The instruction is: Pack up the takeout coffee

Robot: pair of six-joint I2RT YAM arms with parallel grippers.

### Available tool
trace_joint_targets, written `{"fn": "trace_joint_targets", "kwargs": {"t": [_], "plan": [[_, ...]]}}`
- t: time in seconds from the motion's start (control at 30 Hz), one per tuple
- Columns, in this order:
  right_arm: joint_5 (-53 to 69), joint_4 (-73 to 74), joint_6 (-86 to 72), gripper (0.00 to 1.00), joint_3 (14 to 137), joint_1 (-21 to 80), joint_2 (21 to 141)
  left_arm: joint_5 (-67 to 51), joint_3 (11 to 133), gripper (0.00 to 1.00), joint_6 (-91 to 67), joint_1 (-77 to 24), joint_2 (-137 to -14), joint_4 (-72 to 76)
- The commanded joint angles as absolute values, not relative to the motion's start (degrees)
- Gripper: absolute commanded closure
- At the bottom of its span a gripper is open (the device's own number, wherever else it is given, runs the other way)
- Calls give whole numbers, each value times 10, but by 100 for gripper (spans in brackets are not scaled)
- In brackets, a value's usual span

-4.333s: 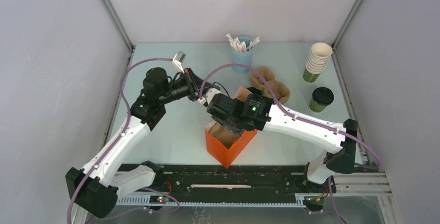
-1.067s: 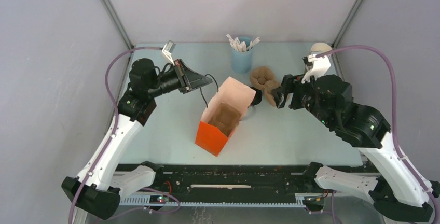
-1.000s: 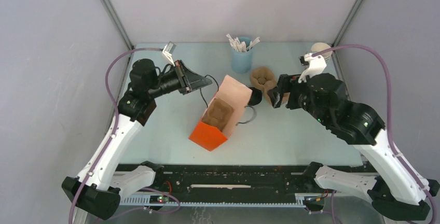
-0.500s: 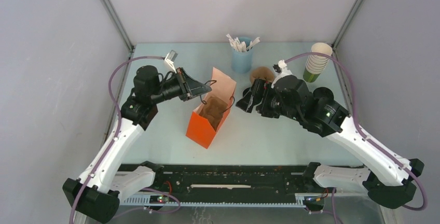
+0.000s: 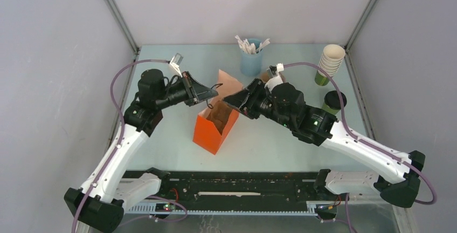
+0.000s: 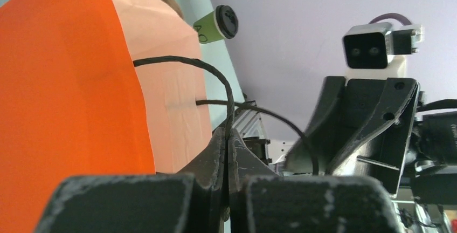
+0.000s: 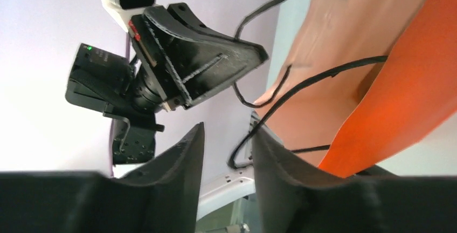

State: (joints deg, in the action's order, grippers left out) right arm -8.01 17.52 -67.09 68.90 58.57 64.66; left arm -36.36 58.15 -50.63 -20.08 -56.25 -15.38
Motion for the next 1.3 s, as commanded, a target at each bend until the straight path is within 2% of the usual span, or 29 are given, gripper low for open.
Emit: {"fn": "trace_joint_targets", "kwargs": {"t": [0.0, 0.03, 0.13, 0.23, 0.33, 0.5, 0.57, 0.67, 0.8, 0.9, 1.1, 1.27], "plan": [[-99, 94, -666, 68, 714, 576, 648, -304, 653, 100, -459, -188, -532, -224], [-113, 110, -647, 76, 734, 581, 644, -285, 675, 100, -444, -184, -524, -247], [-163, 149, -605, 83, 780, 597, 626, -228, 744, 100, -408, -179, -507, -309], [-149, 164, -597, 89, 815, 584, 614, -204, 794, 100, -402, -178, -505, -344], [-134, 181, -590, 89, 864, 574, 613, -185, 844, 100, -407, -178, -512, -374], [-128, 191, -585, 90, 879, 568, 602, -183, 884, 100, -419, -178, -506, -381], [-135, 193, -598, 89, 852, 562, 597, -173, 844, 100, -429, -179, -490, -381], [-124, 173, -639, 89, 769, 533, 598, -153, 715, 100, -452, -178, -463, -368], [-72, 150, -685, 94, 674, 490, 630, -128, 614, 100, -444, -177, -465, -341], [-59, 122, -675, 96, 686, 486, 646, -144, 655, 100, -427, -172, -494, -341], [-92, 190, -607, 95, 831, 513, 662, -190, 812, 100, -419, -172, -520, -366], [-110, 182, -631, 94, 797, 526, 639, -187, 790, 100, -434, -172, -489, -370]]}}
